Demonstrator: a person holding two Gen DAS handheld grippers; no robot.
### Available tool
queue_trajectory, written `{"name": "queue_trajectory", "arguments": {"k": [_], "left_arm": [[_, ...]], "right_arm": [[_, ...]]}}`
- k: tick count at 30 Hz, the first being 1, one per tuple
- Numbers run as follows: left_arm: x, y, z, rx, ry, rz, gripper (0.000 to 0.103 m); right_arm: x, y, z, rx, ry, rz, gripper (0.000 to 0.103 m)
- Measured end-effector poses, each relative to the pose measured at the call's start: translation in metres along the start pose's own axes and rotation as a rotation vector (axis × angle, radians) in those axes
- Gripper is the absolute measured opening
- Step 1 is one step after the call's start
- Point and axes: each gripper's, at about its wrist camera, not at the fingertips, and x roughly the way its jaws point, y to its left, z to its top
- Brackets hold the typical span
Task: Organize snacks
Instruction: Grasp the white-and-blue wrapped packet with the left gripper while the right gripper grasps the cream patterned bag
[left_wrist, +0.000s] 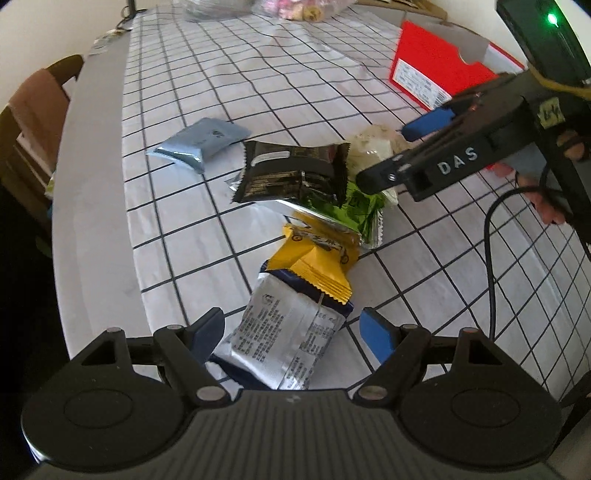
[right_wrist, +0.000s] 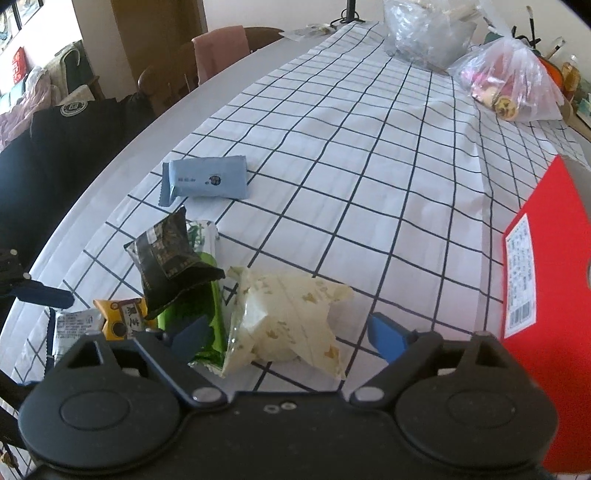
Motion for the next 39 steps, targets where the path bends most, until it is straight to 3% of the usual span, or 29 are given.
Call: {"name": "queue_trajectory", "arguments": {"k": [6,9,16,25,39], "left_arm": [[0.005,-0.005,0.000,0.036,0.008,-0.002,0.078],[0.006,-0.005,0.000,0.034,0.007,0.006,0.067],[0.005,-0.006,-0.003,0.011,-0.002,0.031,0.060],[0.004,-0.007,-0.004,-0.081,-0.023,0.080,0.052],[-0.005,0.004,-0.016,-0.325,-0.063,0.107,0.048]], "right_arm": [[0.003,-0.003,0.001,0.014,0.001,0.011,0.087],[0.003,-0.004,0.001,0.023,-0.003,0.019,0.085],[0.001,-0.005,-0.001,0.061,-0.007,0.035,0.063],[-0.008,-0.006,-0.010,0.076,-0.031,0.014,0.054],[-0.051,-0.019,-0.042,0.162,-0.059,0.012,0.050]]}}
